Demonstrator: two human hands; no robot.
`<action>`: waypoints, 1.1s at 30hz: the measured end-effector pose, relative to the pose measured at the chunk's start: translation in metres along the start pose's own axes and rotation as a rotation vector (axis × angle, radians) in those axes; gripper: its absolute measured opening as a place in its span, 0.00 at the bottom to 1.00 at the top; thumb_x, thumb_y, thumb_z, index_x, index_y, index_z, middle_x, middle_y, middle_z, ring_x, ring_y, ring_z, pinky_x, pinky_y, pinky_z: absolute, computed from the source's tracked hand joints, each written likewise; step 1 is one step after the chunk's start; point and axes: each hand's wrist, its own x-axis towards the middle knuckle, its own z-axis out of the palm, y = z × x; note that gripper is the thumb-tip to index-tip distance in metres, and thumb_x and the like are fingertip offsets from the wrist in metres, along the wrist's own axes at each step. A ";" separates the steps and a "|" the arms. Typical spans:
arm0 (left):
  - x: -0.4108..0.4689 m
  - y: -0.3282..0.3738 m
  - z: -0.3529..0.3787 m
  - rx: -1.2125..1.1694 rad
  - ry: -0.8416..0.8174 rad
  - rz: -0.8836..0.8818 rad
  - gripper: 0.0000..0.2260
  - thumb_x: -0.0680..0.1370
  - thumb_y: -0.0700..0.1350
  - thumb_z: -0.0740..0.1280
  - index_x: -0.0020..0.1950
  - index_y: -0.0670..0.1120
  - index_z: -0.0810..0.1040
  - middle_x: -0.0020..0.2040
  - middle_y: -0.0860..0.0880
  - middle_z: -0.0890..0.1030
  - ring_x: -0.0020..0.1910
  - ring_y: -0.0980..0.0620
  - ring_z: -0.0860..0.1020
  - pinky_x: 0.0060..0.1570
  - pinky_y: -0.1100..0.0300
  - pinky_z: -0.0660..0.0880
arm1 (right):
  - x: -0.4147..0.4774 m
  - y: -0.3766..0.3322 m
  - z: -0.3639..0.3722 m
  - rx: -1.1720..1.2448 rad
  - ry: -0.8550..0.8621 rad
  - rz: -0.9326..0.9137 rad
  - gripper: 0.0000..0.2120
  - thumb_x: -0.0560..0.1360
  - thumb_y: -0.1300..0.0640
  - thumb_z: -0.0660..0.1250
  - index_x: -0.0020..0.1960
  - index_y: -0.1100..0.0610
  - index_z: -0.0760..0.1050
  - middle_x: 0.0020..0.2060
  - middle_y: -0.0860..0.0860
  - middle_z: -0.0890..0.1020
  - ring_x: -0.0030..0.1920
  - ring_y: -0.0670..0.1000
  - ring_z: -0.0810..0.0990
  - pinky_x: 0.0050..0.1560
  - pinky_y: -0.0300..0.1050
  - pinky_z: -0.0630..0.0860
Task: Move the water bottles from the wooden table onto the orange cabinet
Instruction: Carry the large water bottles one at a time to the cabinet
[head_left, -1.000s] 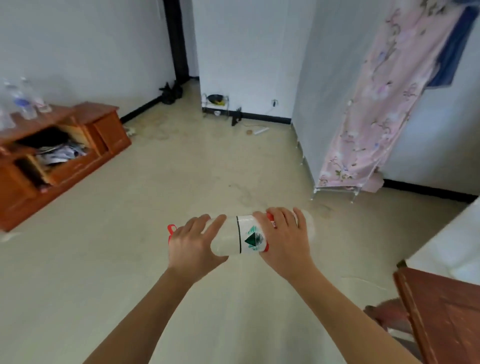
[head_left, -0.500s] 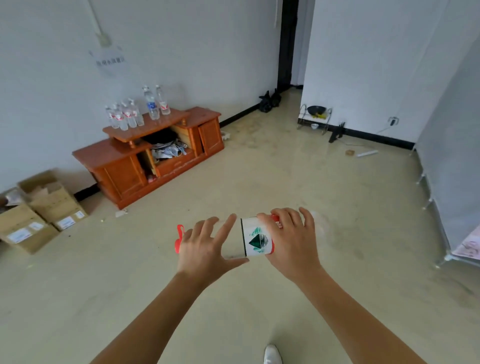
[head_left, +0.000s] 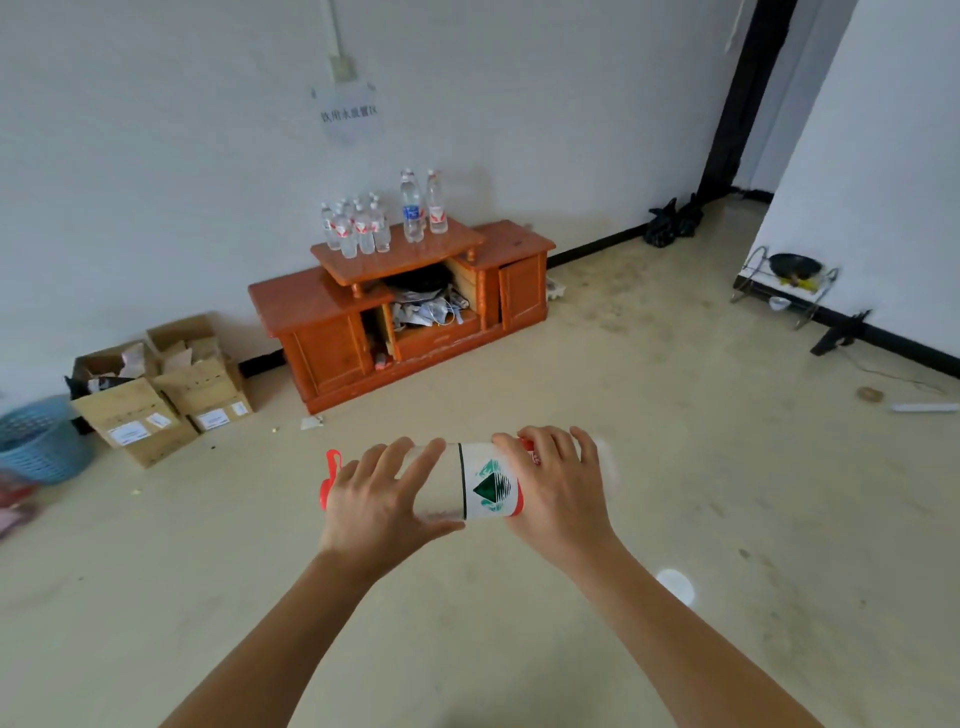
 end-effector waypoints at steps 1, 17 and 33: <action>0.013 -0.015 0.010 -0.004 0.004 -0.012 0.41 0.60 0.70 0.78 0.67 0.50 0.78 0.57 0.44 0.82 0.51 0.42 0.82 0.43 0.48 0.80 | 0.020 0.002 0.018 0.002 -0.021 -0.023 0.27 0.64 0.52 0.74 0.62 0.49 0.76 0.52 0.50 0.79 0.54 0.56 0.77 0.64 0.59 0.68; 0.326 -0.217 0.121 -0.002 -0.027 -0.032 0.44 0.59 0.74 0.75 0.70 0.52 0.74 0.59 0.45 0.82 0.54 0.43 0.82 0.46 0.46 0.80 | 0.332 0.078 0.226 -0.030 -0.104 -0.047 0.36 0.58 0.42 0.81 0.63 0.49 0.75 0.52 0.50 0.80 0.54 0.56 0.78 0.63 0.60 0.72; 0.719 -0.284 0.259 0.044 0.033 0.041 0.42 0.60 0.74 0.74 0.68 0.55 0.71 0.56 0.48 0.82 0.51 0.46 0.82 0.43 0.51 0.80 | 0.623 0.306 0.425 0.073 -0.093 -0.006 0.36 0.61 0.40 0.80 0.65 0.48 0.73 0.54 0.50 0.80 0.56 0.54 0.78 0.58 0.53 0.73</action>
